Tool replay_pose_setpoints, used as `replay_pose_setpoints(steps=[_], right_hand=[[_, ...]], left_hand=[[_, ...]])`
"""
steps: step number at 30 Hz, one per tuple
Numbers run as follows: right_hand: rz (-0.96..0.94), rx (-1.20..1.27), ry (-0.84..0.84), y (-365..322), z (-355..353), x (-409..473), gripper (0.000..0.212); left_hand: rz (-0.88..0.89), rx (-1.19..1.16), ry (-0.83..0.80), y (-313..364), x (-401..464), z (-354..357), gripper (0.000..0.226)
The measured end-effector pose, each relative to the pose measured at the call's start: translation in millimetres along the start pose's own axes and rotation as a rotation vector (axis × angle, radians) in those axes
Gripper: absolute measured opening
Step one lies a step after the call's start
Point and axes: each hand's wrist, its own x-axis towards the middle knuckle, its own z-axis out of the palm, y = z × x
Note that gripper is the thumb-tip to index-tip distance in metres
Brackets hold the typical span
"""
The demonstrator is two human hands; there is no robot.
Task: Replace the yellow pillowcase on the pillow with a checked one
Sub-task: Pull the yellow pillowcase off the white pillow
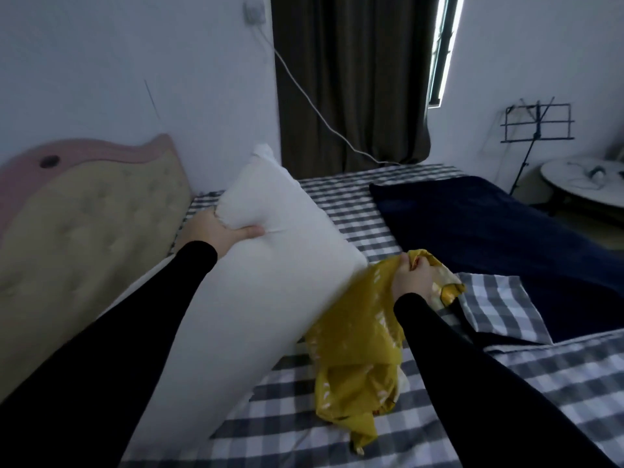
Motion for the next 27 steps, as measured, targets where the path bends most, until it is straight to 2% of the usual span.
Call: replay_pose_setpoints(steps=[3, 6, 7, 10, 11, 13, 14, 16, 18, 19, 21, 23, 25, 27], right_hand=[[-0.137, 0.118, 0.005, -38, -4, -2, 0.029], [-0.163, 0.085, -0.019, -67, -4, 2, 0.029], [-0.122, -0.008, -0.057, -73, -2, 4, 0.040], [0.047, -0.293, -0.131, -67, 8, -1, 0.100], [0.039, -0.342, -0.141, -62, 11, -8, 0.109], [-0.057, -0.284, -0.238, -43, 20, -20, 0.107], [-0.050, -0.156, -0.361, -34, 23, -27, 0.101], [0.073, 0.045, -0.616, -10, 30, -37, 0.089], [0.180, 0.044, -0.752, 12, 39, -50, 0.094], [0.189, 0.022, -0.776, 22, 46, -57, 0.099], [0.147, 0.030, -0.776, 29, 60, -77, 0.094], [0.078, 0.047, -0.799, 29, 77, -98, 0.097], [-0.004, 0.041, -0.841, 29, 95, -114, 0.105], [-0.050, 0.030, -0.863, 32, 110, -125, 0.098]], left_hand=[[-0.020, -0.171, 0.094, 25, -1, -12, 0.078], [-0.052, -0.331, 0.167, 33, -4, -19, 0.087], [-0.070, -0.380, 0.178, 31, -7, -21, 0.092], [-0.106, -0.515, 0.190, 11, -17, -19, 0.116], [-0.122, -0.554, 0.197, 5, -24, -20, 0.123], [-0.158, -0.588, 0.187, -14, -38, -18, 0.114], [-0.180, -0.590, 0.180, -26, -44, -17, 0.103], [-0.240, -0.593, 0.142, -50, -58, -15, 0.096], [-0.277, -0.595, 0.115, -77, -71, -16, 0.099], [-0.276, -0.610, 0.134, -90, -79, -18, 0.101], [-0.264, -0.602, 0.211, -120, -88, -23, 0.108], [-0.248, -0.519, 0.260, -147, -97, -31, 0.104], [-0.223, -0.430, 0.234, -171, -102, -36, 0.102], [-0.197, -0.366, 0.184, -193, -103, -39, 0.103]])
